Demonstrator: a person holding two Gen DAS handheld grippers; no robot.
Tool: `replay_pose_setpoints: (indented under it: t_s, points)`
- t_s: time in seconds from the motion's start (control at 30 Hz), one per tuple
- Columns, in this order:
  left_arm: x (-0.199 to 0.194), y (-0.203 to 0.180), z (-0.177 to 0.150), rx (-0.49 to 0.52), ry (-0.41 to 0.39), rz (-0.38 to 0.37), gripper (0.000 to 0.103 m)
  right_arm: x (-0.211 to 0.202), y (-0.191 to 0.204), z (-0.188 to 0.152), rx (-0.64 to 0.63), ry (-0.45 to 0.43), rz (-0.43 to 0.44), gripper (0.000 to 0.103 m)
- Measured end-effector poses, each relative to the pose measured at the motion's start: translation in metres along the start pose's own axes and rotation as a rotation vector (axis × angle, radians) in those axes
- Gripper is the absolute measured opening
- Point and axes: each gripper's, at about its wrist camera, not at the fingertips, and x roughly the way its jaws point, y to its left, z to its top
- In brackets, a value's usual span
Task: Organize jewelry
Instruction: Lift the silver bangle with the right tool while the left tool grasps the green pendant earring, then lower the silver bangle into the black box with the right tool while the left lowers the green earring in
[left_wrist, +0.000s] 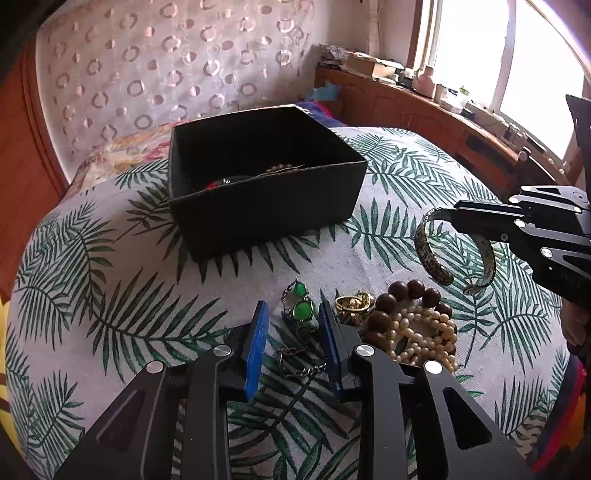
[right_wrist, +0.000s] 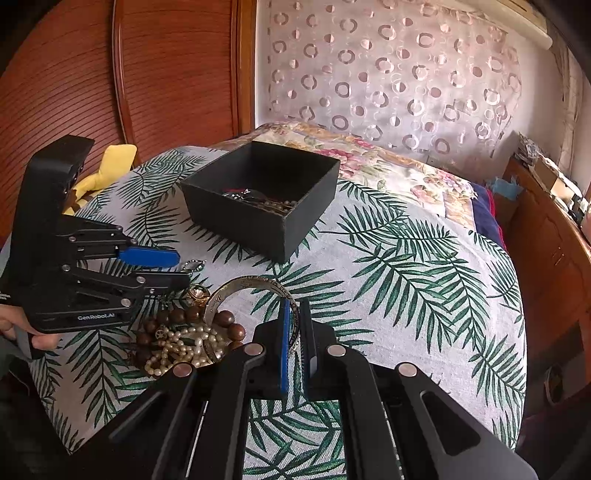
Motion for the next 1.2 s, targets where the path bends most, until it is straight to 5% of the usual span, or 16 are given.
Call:
replay_pose_setpoints:
  t_s: [0.17,0.57,1.2]
  points:
    - [0.001,-0.003,0.001,0.029,-0.001,0.024,0.012,0.0,0.002,0.002,-0.003,-0.001,0.0,0.006]
    - [-0.034,0.01,0.007,-0.015,-0.096,-0.013,0.012,-0.002,0.005,0.014,0.0,-0.021,0.005,0.006]
    - [-0.081,0.023,0.056,-0.027,-0.23,0.032,0.012,0.006,0.009,0.09,-0.028,-0.107,-0.027,0.006]
